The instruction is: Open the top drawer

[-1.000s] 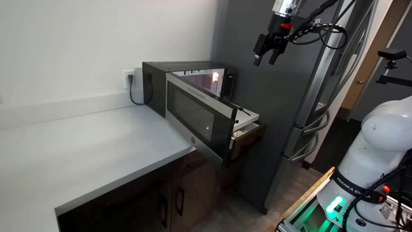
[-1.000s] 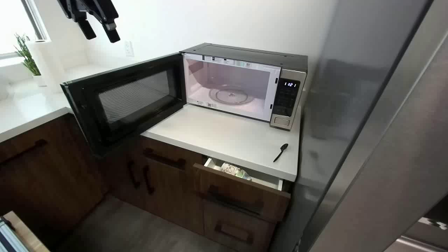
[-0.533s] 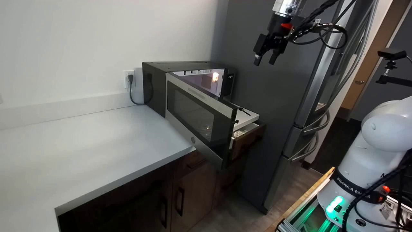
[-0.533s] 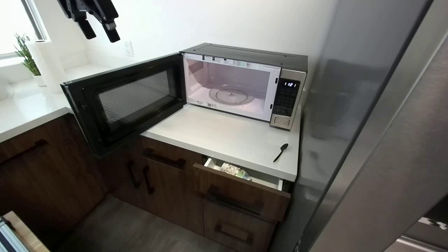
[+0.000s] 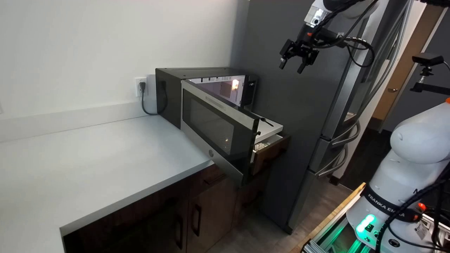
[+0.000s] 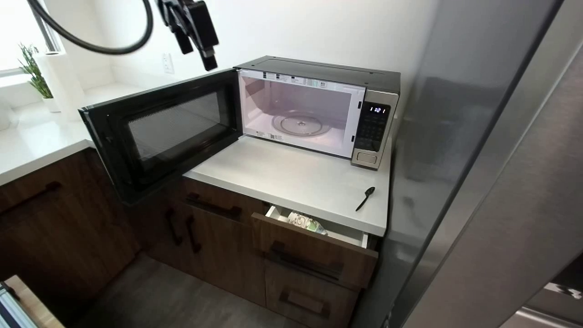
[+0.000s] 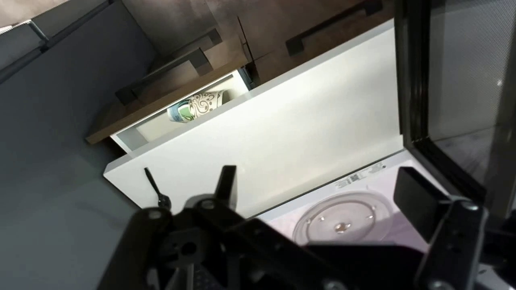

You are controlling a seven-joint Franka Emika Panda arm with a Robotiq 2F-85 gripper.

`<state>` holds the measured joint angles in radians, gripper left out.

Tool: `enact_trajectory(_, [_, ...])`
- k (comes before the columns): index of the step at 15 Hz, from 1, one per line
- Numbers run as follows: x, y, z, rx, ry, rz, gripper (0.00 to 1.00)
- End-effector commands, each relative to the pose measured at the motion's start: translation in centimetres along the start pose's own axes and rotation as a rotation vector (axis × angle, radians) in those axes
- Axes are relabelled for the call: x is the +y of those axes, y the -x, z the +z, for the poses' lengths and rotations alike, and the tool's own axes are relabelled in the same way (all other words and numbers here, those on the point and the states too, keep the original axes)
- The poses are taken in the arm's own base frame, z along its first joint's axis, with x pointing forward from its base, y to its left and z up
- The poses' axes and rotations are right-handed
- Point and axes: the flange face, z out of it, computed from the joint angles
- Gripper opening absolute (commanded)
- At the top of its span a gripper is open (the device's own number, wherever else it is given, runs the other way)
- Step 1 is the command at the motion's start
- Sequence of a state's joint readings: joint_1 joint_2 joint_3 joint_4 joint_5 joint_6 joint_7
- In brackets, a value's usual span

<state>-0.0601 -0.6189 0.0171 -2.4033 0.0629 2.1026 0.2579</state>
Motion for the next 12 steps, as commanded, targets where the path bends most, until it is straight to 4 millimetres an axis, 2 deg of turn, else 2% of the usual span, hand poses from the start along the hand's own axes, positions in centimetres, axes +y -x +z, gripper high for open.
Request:
enact_trajectory(1, [4.9,-2.6,4.9,-0.004,-0.037,0.201,1.0])
enact_trajectory(5, [9.0,-3.2,11.0,-0.028,-0.029,0.417,1.0])
enact_trajectory(7, [9.1,-2.6,14.0,-0.056,-0.03,0.498,1.0])
enact_trajectory(8, [9.2,-3.2,11.7,-0.046,-0.024,0.417,1.0])
enact_trajectory(10, [9.3,-2.9,13.8,-0.063,-0.017,0.458,1.0])
enact_trajectory(12, [9.2,-2.9,14.2,-0.069,-0.015,0.468,1.0])
